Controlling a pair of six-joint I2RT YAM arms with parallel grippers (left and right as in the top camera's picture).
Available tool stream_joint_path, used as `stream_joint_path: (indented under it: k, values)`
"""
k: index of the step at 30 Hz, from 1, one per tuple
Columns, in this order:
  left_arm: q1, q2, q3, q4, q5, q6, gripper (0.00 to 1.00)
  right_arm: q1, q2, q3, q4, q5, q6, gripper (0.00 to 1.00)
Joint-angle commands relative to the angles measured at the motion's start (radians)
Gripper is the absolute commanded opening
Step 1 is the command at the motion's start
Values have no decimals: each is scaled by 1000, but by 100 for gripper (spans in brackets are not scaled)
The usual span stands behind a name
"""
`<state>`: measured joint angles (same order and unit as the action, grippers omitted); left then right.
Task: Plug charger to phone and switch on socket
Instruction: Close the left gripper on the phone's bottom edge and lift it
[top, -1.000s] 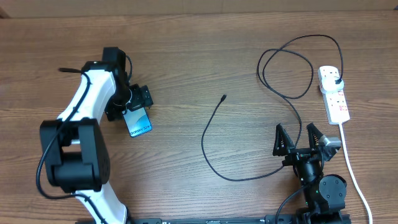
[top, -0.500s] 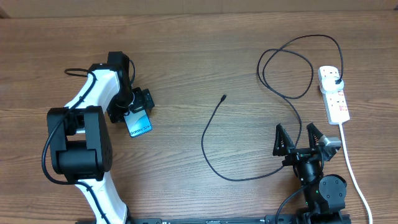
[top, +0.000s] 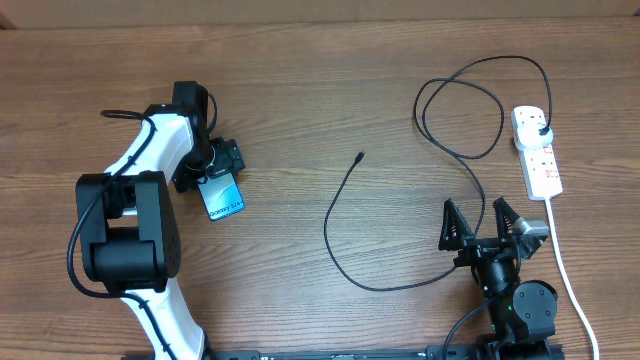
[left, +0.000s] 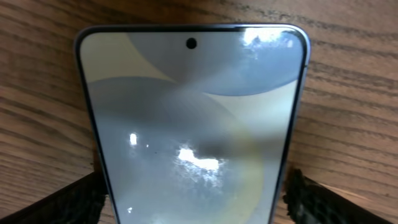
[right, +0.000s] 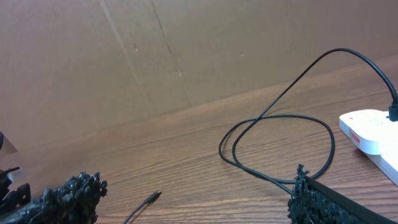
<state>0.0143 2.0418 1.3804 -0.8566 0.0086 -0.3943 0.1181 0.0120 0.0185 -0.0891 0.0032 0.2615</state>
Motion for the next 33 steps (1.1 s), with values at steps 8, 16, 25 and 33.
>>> stream_joint_path:
  k: [8,16,25,33]
  values:
    - [-5,14,-38,19,3,-9,91,-2,-7,-10,6,-4,0,100]
    - [-16,14,-70,40,-6,-10,91,-2,-7,-10,6,-4,0,100]
    - [-16,14,-93,42,-8,-10,90,-2,-7,-10,6,-4,0,100]
    - [-17,14,-93,24,33,-10,89,-2,-7,-10,6,-4,0,100]
